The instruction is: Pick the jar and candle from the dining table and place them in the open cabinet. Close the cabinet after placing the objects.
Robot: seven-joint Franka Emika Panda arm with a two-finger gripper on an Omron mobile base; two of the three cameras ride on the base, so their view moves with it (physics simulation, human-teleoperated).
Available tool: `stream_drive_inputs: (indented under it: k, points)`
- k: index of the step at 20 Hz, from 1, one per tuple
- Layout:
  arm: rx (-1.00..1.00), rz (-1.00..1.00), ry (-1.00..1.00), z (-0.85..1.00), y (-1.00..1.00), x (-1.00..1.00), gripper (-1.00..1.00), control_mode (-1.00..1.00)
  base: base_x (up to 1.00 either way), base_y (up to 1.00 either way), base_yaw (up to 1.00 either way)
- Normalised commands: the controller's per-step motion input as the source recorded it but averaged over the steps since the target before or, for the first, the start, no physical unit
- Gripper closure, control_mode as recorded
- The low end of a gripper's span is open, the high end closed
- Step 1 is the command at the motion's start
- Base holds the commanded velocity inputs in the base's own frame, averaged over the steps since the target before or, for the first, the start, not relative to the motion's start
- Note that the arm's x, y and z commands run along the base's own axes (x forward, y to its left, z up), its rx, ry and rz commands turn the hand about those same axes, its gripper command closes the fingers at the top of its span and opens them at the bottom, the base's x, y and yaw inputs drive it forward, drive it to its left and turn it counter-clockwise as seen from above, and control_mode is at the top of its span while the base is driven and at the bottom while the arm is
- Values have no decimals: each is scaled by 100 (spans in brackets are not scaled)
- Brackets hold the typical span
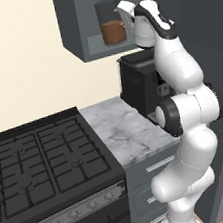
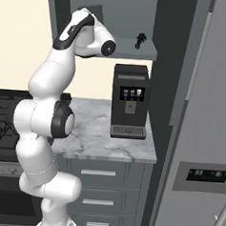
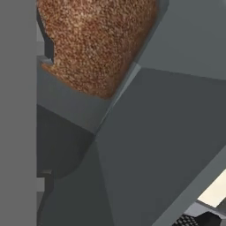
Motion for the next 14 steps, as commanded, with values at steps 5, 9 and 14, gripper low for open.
stream_drive_inputs:
  k: [5, 9, 14]
  points:
    - [-18, 0, -9, -58, 0, 32, -100, -100, 0, 0, 0]
    - [-20, 0, -9, -52, 0, 26, -100, -100, 0, 0, 0]
    - [-19, 0, -5, -60, 0, 58, -100, -100, 0, 0, 0]
